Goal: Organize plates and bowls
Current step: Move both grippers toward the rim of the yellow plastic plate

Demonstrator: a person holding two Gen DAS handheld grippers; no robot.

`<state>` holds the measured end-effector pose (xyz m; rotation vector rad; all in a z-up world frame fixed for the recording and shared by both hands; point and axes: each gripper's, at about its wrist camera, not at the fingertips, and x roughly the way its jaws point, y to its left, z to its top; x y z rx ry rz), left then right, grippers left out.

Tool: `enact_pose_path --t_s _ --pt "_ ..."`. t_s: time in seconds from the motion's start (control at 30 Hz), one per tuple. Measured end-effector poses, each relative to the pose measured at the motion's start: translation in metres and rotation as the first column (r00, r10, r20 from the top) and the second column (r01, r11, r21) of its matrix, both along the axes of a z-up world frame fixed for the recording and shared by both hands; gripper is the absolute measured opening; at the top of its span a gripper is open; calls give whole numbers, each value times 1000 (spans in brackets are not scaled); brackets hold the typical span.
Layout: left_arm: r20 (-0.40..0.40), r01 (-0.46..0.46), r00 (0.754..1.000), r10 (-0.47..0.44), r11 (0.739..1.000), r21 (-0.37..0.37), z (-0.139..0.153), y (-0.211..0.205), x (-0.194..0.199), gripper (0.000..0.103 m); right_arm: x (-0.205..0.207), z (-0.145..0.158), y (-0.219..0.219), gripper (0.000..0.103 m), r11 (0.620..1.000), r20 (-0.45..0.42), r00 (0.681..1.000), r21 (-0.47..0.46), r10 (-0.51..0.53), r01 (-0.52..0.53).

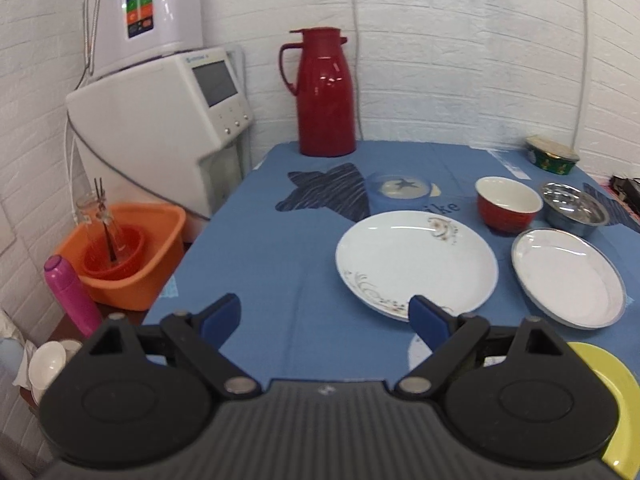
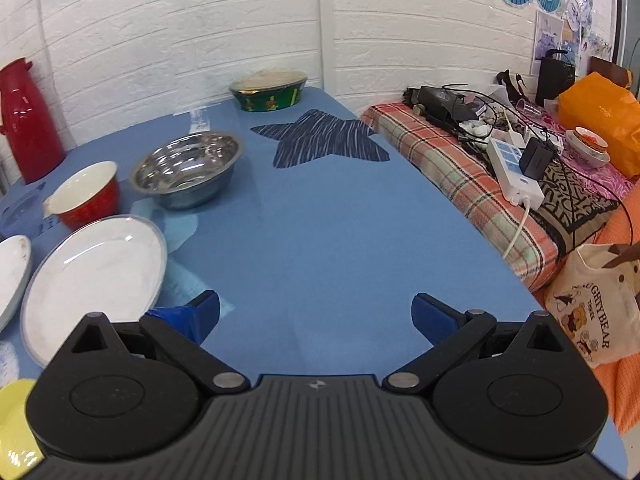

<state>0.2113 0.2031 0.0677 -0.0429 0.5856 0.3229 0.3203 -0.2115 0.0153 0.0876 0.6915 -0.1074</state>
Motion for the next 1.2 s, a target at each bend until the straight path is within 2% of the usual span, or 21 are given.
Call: enact_pose_path --t_s 0.1,0.23,0.4,0.53,0.7,0.87,0.9,1.0,1.03,1.13,1.2 --pt "5 -60 998 60 998 -6 -11 25 11 90 38 -17 -5 90 1000 -15 1000 -7 -24 24" --pt "3 -138 990 138 990 4 -23 62 26 90 66 -33 -12 90 998 -1 999 16 -54 54" --pt "-6 -216 976 216 976 -22 -31 97 41 90 77 -39 -16 90 996 13 997 46 -76 75" --pt "6 -216 976 217 971 -98 -35 101 49 90 76 -34 -10 90 996 23 998 65 -67 65" --pt "37 -148 987 157 973 -177 -29 79 58 90 62 -13 11 90 995 73 997 103 -8 1" --pt "90 -72 992 94 973 -218 -13 58 60 90 23 25 31 90 986 270 961 139 57 -97" --pt "82 -55 994 76 971 -232 -12 54 60 90 21 25 35 90 982 267 960 143 81 -122" --pt "22 17 1000 -11 957 -289 -18 39 57 90 22 13 48 90 947 116 969 217 218 -239" --pt "1 46 999 -48 952 -302 -23 32 54 90 13 7 51 89 933 107 961 235 255 -274" --pt "-63 112 988 -142 933 -342 -37 12 42 90 -13 -7 66 88 925 40 944 187 329 -330" --pt "-113 156 971 -209 919 -362 -46 -6 34 90 -28 -16 72 88 917 -9 930 169 367 -361"
